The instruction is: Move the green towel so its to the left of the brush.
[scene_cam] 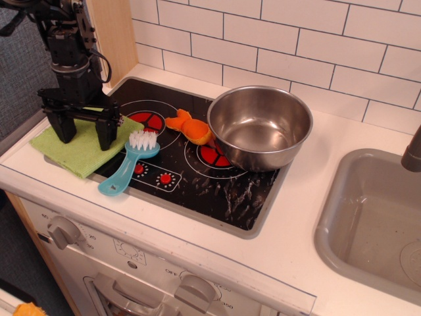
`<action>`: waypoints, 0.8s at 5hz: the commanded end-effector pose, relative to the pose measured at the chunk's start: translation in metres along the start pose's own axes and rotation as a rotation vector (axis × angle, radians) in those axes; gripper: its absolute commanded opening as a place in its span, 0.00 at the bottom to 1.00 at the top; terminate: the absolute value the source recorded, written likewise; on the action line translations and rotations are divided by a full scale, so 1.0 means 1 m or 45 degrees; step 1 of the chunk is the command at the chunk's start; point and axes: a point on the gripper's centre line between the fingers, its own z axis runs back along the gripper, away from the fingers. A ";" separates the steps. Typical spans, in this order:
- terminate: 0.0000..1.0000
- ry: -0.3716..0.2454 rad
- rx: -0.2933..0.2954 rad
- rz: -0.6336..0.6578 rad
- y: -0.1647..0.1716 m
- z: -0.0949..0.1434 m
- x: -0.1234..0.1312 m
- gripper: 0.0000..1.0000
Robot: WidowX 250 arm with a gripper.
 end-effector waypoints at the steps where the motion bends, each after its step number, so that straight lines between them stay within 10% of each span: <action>1: 0.00 -0.127 -0.004 -0.072 -0.006 0.032 0.004 1.00; 4: 0.00 -0.254 -0.040 -0.151 -0.009 0.076 0.001 1.00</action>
